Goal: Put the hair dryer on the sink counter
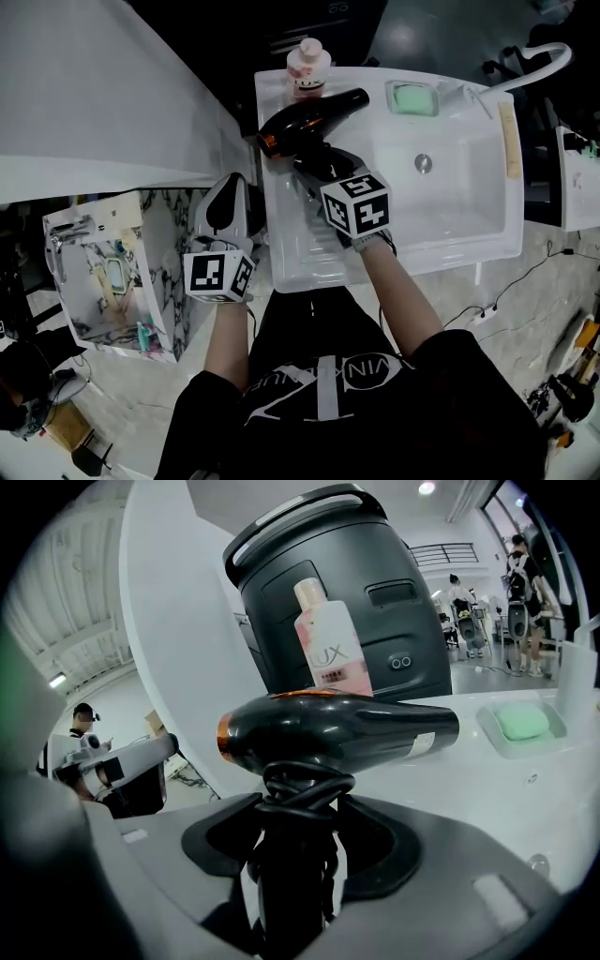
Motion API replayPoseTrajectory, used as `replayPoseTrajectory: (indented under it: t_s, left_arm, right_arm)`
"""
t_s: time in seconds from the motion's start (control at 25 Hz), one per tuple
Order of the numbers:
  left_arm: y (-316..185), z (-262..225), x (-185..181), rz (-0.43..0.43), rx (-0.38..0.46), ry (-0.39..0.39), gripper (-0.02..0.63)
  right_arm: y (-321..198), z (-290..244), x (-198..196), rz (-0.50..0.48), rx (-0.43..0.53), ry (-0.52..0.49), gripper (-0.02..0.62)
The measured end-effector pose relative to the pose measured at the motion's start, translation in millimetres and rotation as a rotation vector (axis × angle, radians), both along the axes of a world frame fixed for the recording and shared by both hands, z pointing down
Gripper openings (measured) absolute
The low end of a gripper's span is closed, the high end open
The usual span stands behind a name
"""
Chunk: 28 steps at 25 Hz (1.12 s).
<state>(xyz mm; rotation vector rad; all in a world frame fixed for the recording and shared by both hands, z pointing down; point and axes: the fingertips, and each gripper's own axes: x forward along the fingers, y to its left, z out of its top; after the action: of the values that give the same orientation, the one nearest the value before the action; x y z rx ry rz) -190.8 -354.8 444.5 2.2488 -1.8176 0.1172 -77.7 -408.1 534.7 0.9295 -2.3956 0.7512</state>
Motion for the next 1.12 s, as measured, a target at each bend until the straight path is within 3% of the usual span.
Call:
replayPoseTrajectory:
  t_s: [0.52,0.72,0.92,1.12]
  left_arm:
    - [4,7,-4,-0.01,-0.01,0.016,0.0]
    - [7,7,-7,-0.013,-0.008,0.019,0.0]
    - [14,6,-8,-0.017,-0.007,0.022,0.0]
    - [20,5,-8,-0.017,-0.005,0.026,0.0]
  right_arm:
    - [-2,17,-7,-0.003,0.021,0.112,0.262]
    - [-2,17,-7,-0.001,0.011,0.092,0.266]
    - [-1,15,-3,0.014,-0.006,0.062,0.328]
    - [-3,15,5,0.036,-0.009,0.06,0.333]
